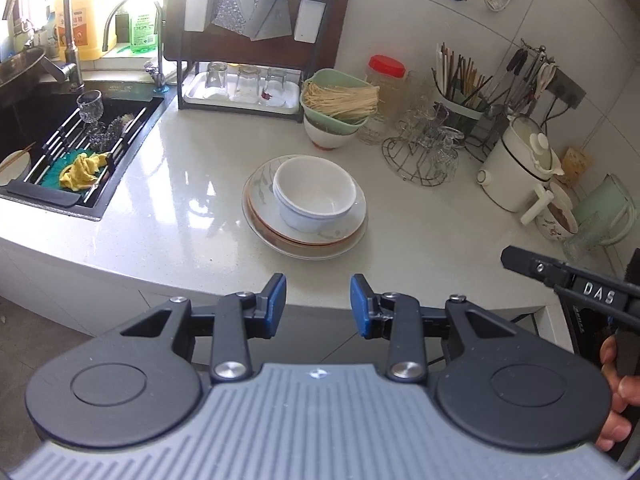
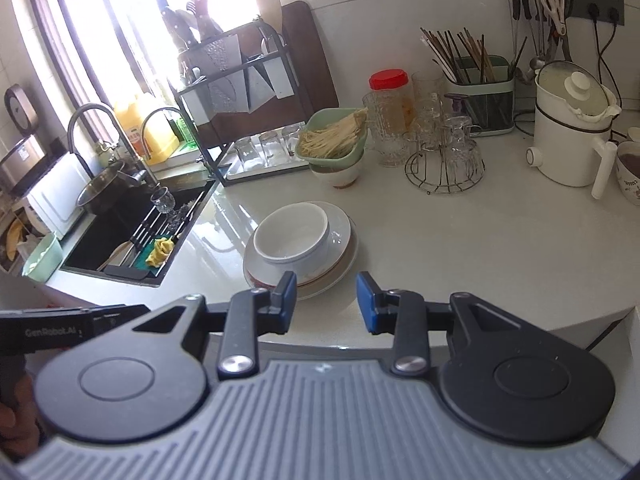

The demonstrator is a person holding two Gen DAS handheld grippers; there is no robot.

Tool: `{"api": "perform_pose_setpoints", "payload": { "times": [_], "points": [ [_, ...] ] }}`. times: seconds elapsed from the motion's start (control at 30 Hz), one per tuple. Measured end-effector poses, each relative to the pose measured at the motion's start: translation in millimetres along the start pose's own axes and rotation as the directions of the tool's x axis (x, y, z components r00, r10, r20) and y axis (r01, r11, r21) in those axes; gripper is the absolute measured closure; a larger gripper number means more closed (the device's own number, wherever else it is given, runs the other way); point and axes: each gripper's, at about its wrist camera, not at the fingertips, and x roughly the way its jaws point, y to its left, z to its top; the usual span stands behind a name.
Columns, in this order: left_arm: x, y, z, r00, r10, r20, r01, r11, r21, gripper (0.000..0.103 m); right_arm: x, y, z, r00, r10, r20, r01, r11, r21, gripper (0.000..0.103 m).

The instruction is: Organize plates and bowls

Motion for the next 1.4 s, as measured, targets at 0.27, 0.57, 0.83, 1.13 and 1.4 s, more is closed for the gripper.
{"api": "perform_pose_setpoints", "payload": {
  "times": [0.27,0.57,0.83,1.13,1.4],
  "points": [
    [-15.6,4.3,4.6,0.997,0.017,0.070,-0.022,0.998,0.060,0.055,-7.1,21.1,-11.5,0.999,-0.026,0.023,0.026,1.000,-0.015,0.065],
    [-19.7,22.2,9.4,0.993,0.074,0.092,-0.079,0.996,0.043,0.006,-4.5,35.0,-9.4,0.995,-0.076,0.066,0.078,0.996,-0.034,0.019],
    [-10.4,33.5,10.1,0.994,0.093,0.051,-0.094,0.995,0.032,0.004,1.5,47.0,-8.1,0.995,-0.062,0.073,0.067,0.996,-0.063,0.015],
    [-4.4,37.5,13.0,0.995,0.087,0.040,-0.088,0.996,0.024,0.003,7.2,49.8,-5.8,0.997,-0.070,0.043,0.073,0.995,-0.066,0.014],
    [-7.9,35.0,13.2,0.993,0.097,0.070,-0.099,0.995,0.032,0.003,8.8,49.9,-4.3,0.996,-0.071,0.045,0.074,0.995,-0.063,0.014]
  ]
}}
